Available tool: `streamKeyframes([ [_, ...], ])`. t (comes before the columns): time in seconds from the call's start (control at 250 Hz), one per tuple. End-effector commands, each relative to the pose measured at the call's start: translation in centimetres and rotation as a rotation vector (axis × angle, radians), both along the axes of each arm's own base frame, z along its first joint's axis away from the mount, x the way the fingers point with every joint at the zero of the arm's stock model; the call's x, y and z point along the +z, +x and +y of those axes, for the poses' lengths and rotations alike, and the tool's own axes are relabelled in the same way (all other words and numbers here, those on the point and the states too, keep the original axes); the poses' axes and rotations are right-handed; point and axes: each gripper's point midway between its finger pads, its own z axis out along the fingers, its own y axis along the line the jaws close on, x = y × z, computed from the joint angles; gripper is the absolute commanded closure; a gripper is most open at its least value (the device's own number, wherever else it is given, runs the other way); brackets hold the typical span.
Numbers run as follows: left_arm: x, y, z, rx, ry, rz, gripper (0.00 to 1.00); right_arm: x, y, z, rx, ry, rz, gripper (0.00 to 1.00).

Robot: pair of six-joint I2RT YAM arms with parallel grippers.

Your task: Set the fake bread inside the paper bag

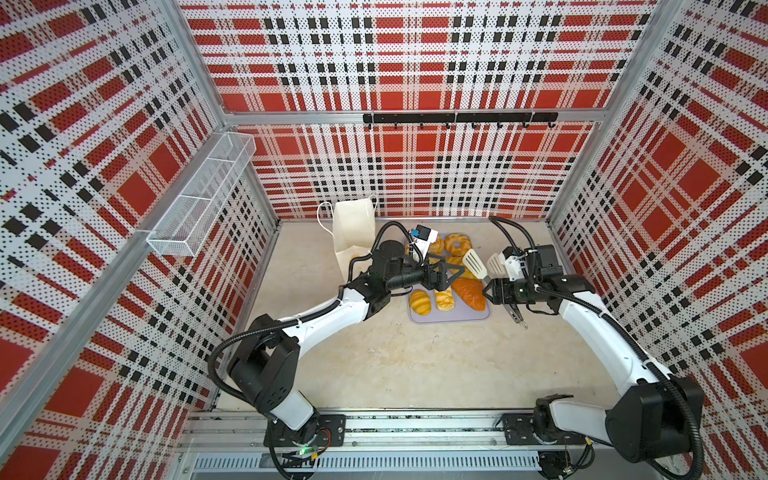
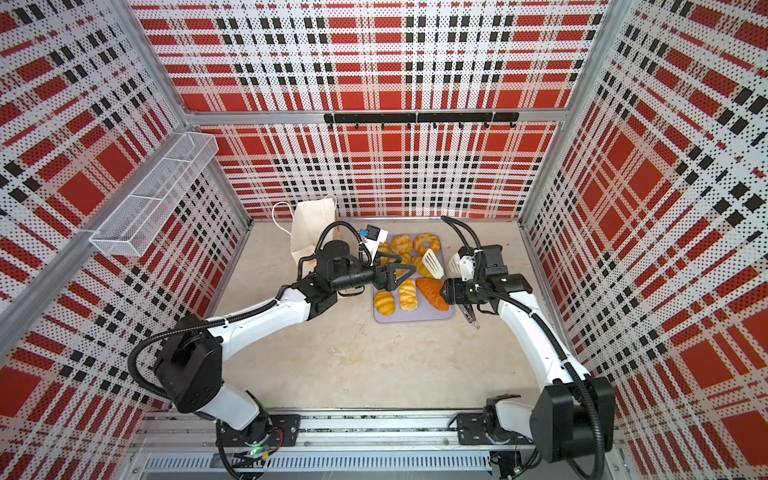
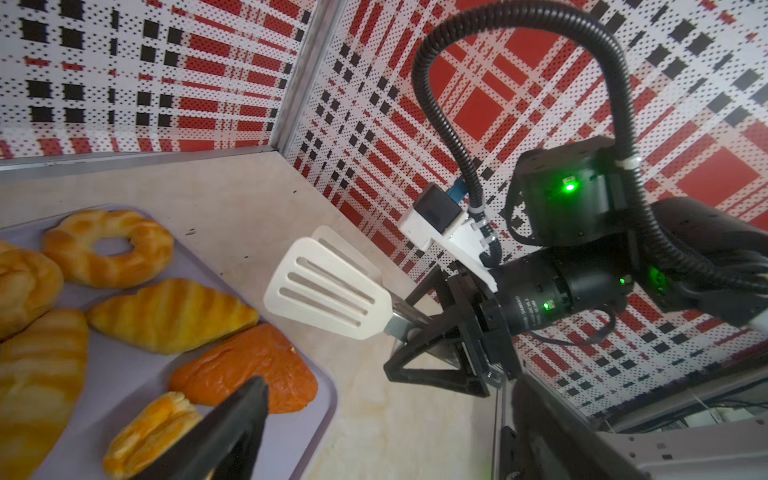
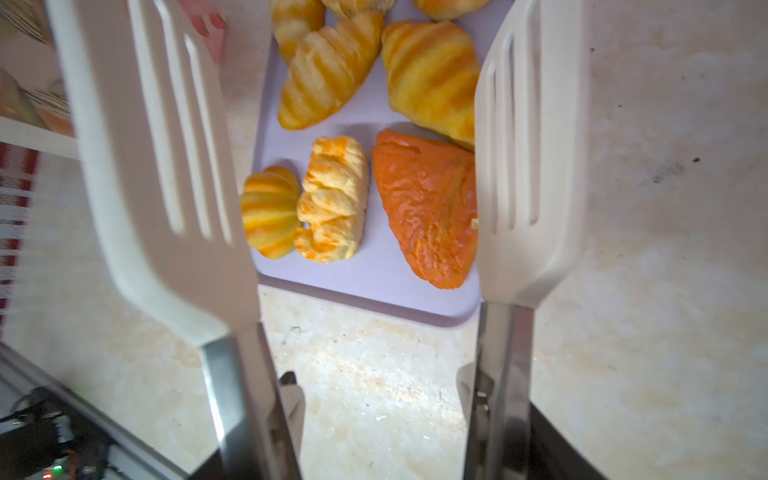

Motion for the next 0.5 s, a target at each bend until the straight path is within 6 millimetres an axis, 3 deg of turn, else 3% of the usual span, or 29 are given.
streamKeyframes([
  [0.0,-1.6,0.1,1.3,0.076,0.094,-0.019,0.00,-0.4,-0.1,-1.3,0.017,-0.187,0.003,0.28],
  [0.252,-2.7,-0.9,2.7,0.165,0.172,-0.048,0.01,-1.9,-1.3,-1.7,0.012,-0.334,0.051,0.29],
  [0.496,-4.1,-3.0,3.9,0.251,0.238,-0.090,0.01,-3.4,-2.9,-2.1,0.010,-0.476,0.099,0.30],
])
